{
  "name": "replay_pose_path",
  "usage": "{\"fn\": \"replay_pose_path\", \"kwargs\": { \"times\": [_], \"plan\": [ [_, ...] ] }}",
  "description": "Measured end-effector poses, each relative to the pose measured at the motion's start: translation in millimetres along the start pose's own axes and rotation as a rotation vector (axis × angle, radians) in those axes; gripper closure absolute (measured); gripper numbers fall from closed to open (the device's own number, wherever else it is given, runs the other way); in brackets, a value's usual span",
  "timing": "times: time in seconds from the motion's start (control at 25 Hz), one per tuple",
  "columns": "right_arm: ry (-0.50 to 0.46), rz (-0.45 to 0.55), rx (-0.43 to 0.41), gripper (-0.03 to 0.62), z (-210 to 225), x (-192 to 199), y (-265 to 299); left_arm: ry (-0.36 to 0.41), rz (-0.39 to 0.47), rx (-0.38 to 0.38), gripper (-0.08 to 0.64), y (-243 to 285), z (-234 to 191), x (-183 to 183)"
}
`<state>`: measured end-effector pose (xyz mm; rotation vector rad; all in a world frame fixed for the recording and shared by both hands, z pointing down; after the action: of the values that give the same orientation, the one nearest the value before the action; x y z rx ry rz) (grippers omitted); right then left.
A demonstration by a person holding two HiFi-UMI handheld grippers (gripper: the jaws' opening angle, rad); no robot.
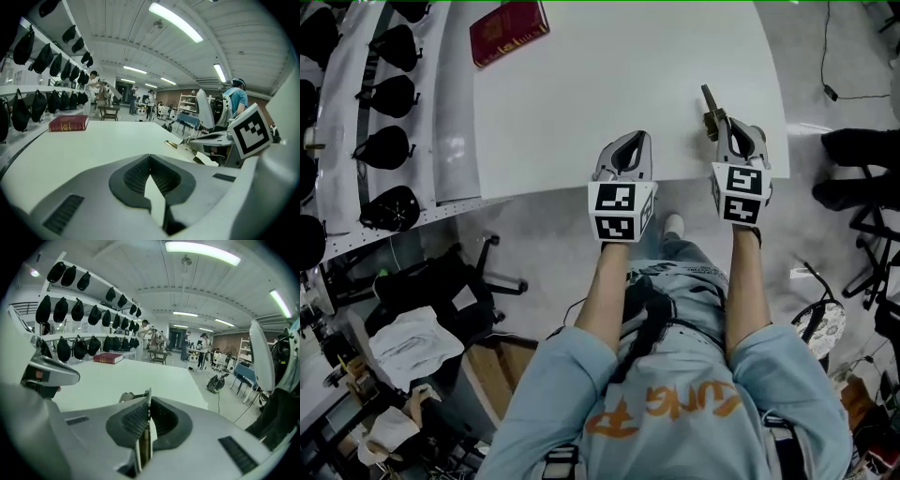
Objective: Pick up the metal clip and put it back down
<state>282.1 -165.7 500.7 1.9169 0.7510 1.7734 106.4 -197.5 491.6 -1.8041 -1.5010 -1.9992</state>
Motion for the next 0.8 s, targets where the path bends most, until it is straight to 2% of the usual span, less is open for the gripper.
{"fn": "replay_pose_path", "kwargs": {
  "times": [0.32,0.6,0.8],
  "plan": [
    [-0.009,0.140,-0.024,0.563,21.1,-37.6,-32.9,0.003,0.124,-0.057,0.538,-22.8,6.4,-34.0],
    [-0.021,0.241,-0.047,0.563,27.2,-70.4,-61.7,-0.027,0.253,-0.157,0.538,-65.9,-18.1,-71.9],
    [-0.038,0.284,-0.072,0.564,24.1,-87.5,-71.3,-0.051,0.295,-0.196,0.538,-82.4,-28.7,-80.7]
  ]
}}
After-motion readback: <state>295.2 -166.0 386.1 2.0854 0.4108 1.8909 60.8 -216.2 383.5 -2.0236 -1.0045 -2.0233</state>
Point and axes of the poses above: the fingertips, and each gripper's own axes: y forward along the fingers, z to its right, x out of its underside, the point moved 4 cm from there along -y, backward along the fingers, and after that the axes turned 7 degrees about -z, right-handed, at the moved point
